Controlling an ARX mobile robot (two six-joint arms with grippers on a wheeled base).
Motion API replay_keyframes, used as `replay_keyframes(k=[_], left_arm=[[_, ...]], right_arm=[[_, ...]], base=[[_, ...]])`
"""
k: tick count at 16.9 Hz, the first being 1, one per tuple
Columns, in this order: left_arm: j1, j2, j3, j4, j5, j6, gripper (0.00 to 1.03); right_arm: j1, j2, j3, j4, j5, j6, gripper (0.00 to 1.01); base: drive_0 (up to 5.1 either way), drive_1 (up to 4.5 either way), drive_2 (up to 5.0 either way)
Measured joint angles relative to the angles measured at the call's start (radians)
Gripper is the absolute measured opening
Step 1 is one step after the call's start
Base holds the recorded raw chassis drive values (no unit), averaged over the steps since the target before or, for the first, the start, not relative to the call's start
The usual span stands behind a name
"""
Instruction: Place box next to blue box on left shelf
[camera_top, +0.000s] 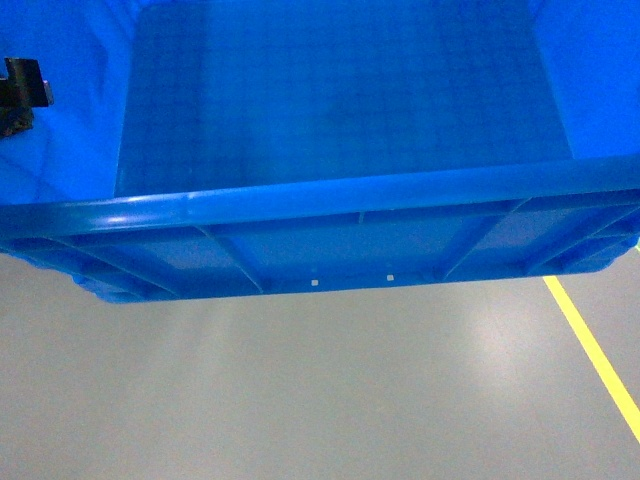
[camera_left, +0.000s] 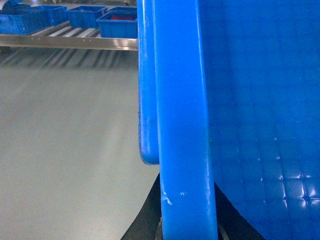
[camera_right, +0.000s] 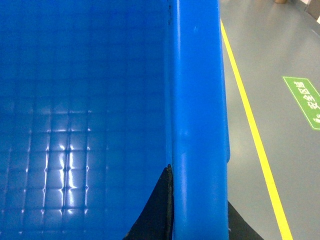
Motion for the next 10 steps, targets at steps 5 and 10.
replay_keyframes(k=[5, 10], left_arm=[[0.000, 0.000, 0.000, 0.003, 0.000, 0.000, 0.06], [0.000, 0.000, 0.000, 0.006, 0.000, 0.000, 0.06]], right_arm=[[0.000, 0.000, 0.000, 0.005, 0.000, 0.000, 0.08], [0.000, 0.000, 0.000, 0.006, 0.000, 0.000, 0.08]], base=[[0.0, 4.36, -4.3], [0.1, 4.42, -4.2]])
